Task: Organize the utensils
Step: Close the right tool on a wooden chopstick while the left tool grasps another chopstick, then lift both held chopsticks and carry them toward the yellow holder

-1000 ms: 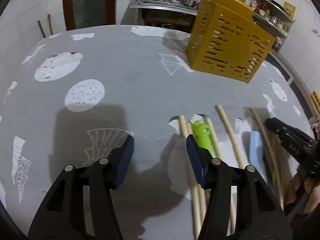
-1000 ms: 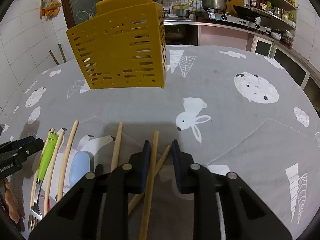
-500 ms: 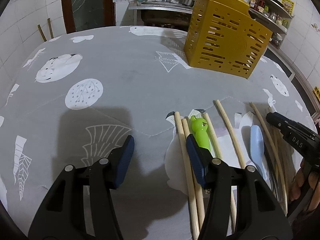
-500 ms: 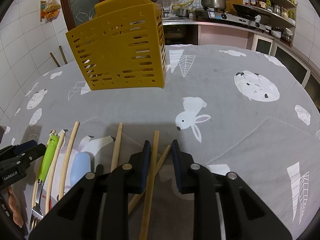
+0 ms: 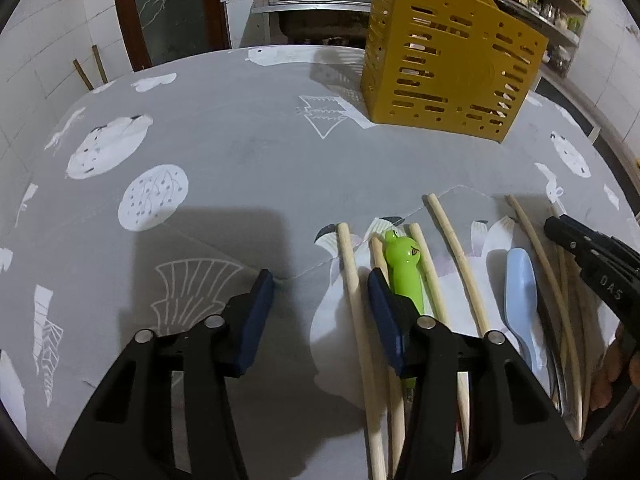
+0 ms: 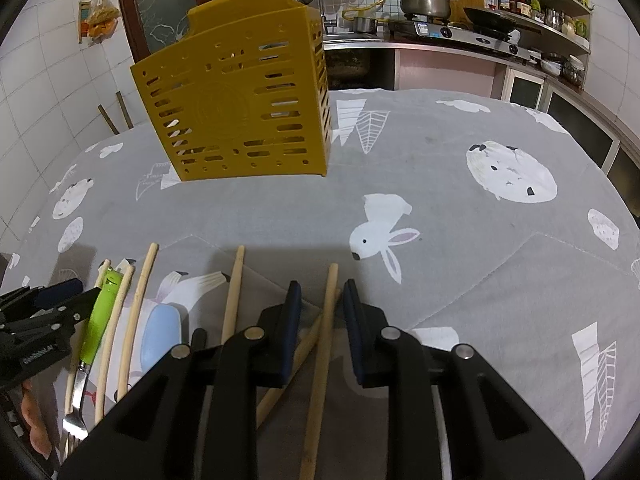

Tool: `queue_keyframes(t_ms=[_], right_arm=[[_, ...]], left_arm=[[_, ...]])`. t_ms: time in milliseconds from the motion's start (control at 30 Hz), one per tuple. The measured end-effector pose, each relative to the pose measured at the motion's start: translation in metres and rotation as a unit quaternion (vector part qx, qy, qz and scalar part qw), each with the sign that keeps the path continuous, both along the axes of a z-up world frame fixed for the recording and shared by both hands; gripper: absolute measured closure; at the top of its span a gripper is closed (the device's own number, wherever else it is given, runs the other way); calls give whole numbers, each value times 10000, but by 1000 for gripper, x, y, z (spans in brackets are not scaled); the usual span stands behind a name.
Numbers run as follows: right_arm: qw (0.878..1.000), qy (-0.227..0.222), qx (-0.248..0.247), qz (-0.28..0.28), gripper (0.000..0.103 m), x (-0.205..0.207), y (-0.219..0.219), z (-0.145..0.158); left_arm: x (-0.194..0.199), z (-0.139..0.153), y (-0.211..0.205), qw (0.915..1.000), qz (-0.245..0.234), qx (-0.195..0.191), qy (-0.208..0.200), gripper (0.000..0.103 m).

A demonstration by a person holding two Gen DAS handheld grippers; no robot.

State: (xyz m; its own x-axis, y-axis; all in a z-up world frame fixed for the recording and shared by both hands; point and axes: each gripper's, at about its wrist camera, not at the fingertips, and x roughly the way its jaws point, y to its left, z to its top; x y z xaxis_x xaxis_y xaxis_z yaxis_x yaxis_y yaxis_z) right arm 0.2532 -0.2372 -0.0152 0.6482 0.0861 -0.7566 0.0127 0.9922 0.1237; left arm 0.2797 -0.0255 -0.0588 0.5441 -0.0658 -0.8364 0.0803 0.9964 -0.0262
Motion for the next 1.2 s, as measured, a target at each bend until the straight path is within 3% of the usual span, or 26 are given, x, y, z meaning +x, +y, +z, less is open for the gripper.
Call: queue_keyframes(t_ms=[200, 433, 667, 1000, 1200], right_arm=[[9997, 136, 127, -137, 80, -1, -8, 4], [9986, 427, 67, -289, 90, 7, -7, 4], [9982, 452, 65, -388, 95, 9, -2, 5], [9983, -97, 368, -436, 96, -10, -11, 24], [9961, -622, 446, -442, 96, -27, -14, 45]], left_arm=[[8, 2, 0, 9999, 30, -37, 138, 70], [20, 2, -12, 9995, -33, 101, 293, 79], [21, 2, -15, 9994, -16, -18, 346, 97], [11, 11, -7, 9997, 139, -215, 26, 98], [-13, 40, 2, 9975, 189, -239, -635, 98]])
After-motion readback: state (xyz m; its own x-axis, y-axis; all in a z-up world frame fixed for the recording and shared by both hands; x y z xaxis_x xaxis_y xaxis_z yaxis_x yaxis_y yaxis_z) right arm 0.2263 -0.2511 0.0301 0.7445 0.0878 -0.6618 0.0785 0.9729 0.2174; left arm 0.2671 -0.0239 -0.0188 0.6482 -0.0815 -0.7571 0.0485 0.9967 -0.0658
